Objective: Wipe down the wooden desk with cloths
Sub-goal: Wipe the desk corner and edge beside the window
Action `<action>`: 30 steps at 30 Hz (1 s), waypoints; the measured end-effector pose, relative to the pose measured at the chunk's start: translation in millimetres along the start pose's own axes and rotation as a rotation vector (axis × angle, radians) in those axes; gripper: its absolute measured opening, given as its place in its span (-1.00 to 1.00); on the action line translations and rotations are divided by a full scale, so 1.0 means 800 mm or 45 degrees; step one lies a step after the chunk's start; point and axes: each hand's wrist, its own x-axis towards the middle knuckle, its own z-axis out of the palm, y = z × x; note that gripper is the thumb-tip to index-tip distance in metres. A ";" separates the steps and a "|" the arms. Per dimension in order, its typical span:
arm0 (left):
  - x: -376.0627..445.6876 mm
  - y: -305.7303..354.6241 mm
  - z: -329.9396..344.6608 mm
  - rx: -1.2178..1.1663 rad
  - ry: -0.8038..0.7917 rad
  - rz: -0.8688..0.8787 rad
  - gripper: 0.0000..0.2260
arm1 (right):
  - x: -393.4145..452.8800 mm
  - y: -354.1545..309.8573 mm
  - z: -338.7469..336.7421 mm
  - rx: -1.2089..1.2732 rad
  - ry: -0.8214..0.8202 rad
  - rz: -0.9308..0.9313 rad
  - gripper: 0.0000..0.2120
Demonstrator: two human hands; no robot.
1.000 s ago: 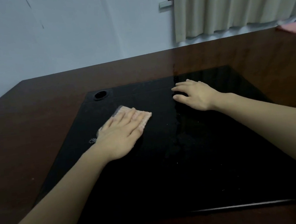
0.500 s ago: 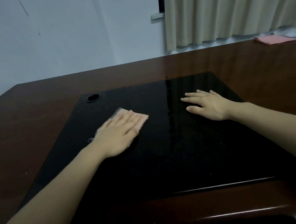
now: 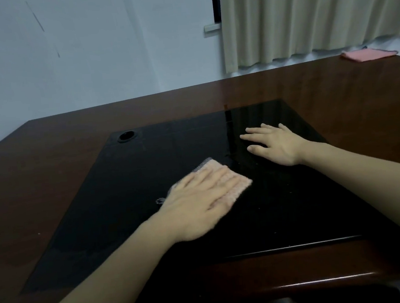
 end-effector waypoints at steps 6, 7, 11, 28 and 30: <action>0.025 -0.109 -0.005 -0.013 0.023 -0.342 -0.42 | -0.001 -0.003 -0.001 -0.005 -0.007 0.006 -0.49; 0.035 -0.116 -0.005 -0.013 0.023 -0.417 -0.43 | -0.001 -0.003 0.000 -0.006 -0.002 0.005 -0.49; 0.071 -0.091 -0.017 -0.051 0.016 -0.524 -0.52 | -0.002 -0.003 -0.003 0.008 0.002 0.005 -0.50; 0.017 -0.010 -0.012 0.000 -0.066 -0.004 -0.58 | -0.002 0.004 -0.006 0.238 0.064 -0.019 -0.58; 0.045 -0.008 -0.015 -0.020 -0.032 -0.072 -0.58 | -0.004 0.005 -0.009 0.299 0.090 -0.022 -0.59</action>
